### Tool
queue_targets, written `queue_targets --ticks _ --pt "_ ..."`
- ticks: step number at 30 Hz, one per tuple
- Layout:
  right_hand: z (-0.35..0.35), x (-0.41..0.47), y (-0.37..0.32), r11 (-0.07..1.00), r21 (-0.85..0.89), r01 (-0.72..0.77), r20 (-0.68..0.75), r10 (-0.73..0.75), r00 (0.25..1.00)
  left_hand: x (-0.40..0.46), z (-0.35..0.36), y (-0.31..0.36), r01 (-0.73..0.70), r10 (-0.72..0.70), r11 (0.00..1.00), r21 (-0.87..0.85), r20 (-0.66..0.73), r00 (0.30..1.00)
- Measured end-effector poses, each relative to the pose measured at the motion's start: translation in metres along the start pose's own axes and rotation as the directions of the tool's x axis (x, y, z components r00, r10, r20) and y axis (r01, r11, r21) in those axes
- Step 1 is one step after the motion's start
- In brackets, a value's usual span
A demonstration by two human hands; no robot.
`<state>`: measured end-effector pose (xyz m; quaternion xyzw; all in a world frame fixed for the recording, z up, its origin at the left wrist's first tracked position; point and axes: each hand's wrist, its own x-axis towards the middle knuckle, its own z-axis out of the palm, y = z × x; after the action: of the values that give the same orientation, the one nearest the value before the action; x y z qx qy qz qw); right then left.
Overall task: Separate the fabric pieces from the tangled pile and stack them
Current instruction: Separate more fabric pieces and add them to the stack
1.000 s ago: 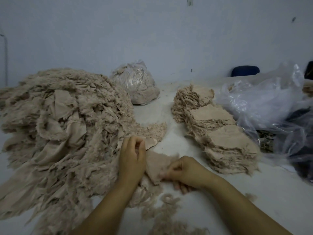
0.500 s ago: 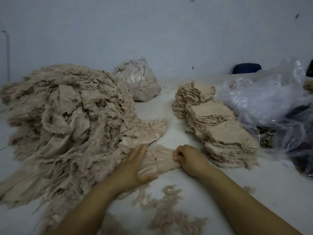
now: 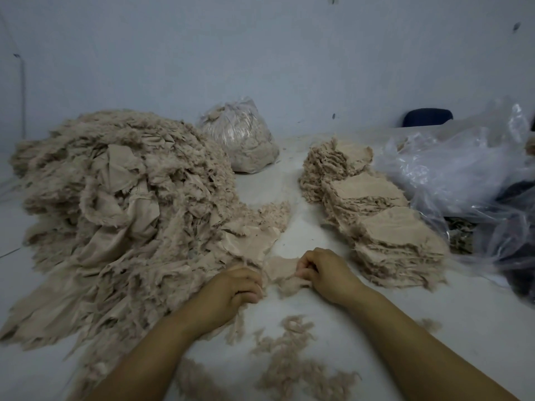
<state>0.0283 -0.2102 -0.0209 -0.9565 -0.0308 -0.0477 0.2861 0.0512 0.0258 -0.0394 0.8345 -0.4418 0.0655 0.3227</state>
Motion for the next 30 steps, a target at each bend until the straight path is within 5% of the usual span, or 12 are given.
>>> queue_targets --ticks 6,9,12,17,27,29,30 --pt "0.000 -0.004 0.002 0.993 -0.088 0.085 -0.150 -0.097 0.984 -0.005 -0.004 0.006 0.097 -0.097 0.993 -0.074 -0.001 0.995" --pt "0.007 -0.007 -0.001 0.975 -0.113 0.190 0.054 -0.185 0.981 -0.002 0.002 0.008 0.088 -0.105 0.984 0.156 0.104 0.989" --pt "0.000 -0.006 0.006 0.960 -0.202 0.196 0.148 -0.168 0.975 0.000 0.002 -0.002 0.284 -0.396 0.865 0.414 0.214 0.893" --pt "-0.001 -0.004 0.005 0.934 -0.305 0.185 0.166 -0.139 0.976 0.001 -0.003 -0.013 0.620 -0.665 0.733 0.281 0.099 0.741" --pt "-0.005 -0.010 0.000 0.945 -0.322 0.066 0.151 -0.018 0.988 0.002 -0.006 -0.001 0.809 -0.815 0.568 0.150 -0.033 0.579" --pt "-0.004 -0.012 -0.002 0.968 -0.239 0.082 -0.003 -0.085 0.996 0.006 -0.004 0.015 0.765 -0.768 0.549 0.337 -0.159 0.620" --pt "-0.003 -0.012 -0.005 0.979 -0.178 0.097 -0.104 -0.116 0.988 0.010 -0.002 0.024 0.683 -0.660 0.558 0.471 -0.246 0.709"
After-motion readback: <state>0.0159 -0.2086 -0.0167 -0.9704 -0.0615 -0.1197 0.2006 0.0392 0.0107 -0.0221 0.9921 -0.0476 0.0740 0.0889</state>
